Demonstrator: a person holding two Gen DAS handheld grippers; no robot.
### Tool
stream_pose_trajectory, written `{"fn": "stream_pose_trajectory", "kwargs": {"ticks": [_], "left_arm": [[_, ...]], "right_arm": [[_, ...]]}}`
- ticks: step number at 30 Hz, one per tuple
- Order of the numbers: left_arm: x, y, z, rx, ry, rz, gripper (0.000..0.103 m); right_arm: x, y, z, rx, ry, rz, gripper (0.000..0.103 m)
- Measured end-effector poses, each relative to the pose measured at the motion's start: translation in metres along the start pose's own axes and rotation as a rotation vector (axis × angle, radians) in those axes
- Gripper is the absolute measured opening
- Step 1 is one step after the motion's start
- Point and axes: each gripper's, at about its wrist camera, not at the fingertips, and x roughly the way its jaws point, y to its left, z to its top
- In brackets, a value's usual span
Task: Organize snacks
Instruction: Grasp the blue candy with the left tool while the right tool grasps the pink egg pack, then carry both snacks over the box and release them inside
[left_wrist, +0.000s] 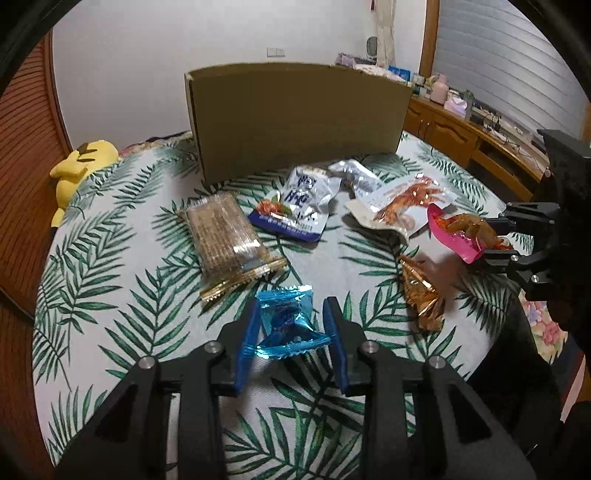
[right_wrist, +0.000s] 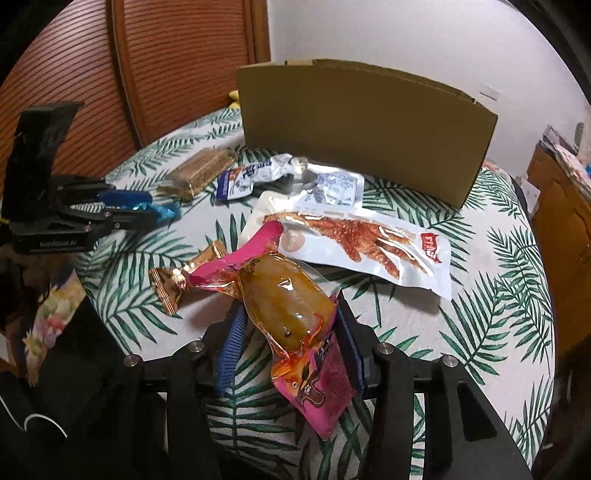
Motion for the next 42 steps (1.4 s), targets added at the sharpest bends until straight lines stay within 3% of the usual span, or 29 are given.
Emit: {"fn": "stream_pose_trajectory", "kwargs": {"ticks": [2, 3, 13, 20, 25, 33, 42], "left_arm": [[-0.001, -0.001, 0.001, 0.007, 0.002, 0.01, 0.032], [-0.001, -0.001, 0.002, 0.009, 0.005, 0.009, 0.011], [0.006, 0.001, 0.003, 0.013, 0.055, 0.011, 0.014], [0.018, 0.006, 0.002, -0.003, 0.112, 0.01, 0.026], [0.016, 0.006, 0.0, -0.006, 0.1, 0.01, 0.021], [-0.002, 0.005, 0.003, -0.027, 0.006, 0.008, 0.02], [-0.03, 0.01, 0.046, -0.08, -0.146, -0.006, 0.02]], "right_arm": [[-0.002, -0.001, 0.003, 0.007, -0.007, -0.002, 0.048], [-0.002, -0.001, 0.003, 0.008, -0.007, -0.006, 0.048], [-0.004, -0.001, 0.003, 0.01, -0.013, -0.012, 0.048], [-0.003, 0.0, 0.001, 0.012, -0.012, -0.01, 0.048], [-0.002, -0.002, -0.002, 0.021, -0.013, -0.017, 0.048], [-0.01, -0.005, 0.003, 0.043, -0.05, -0.021, 0.048], [-0.027, -0.014, 0.036, 0.052, -0.152, -0.022, 0.048]]}}
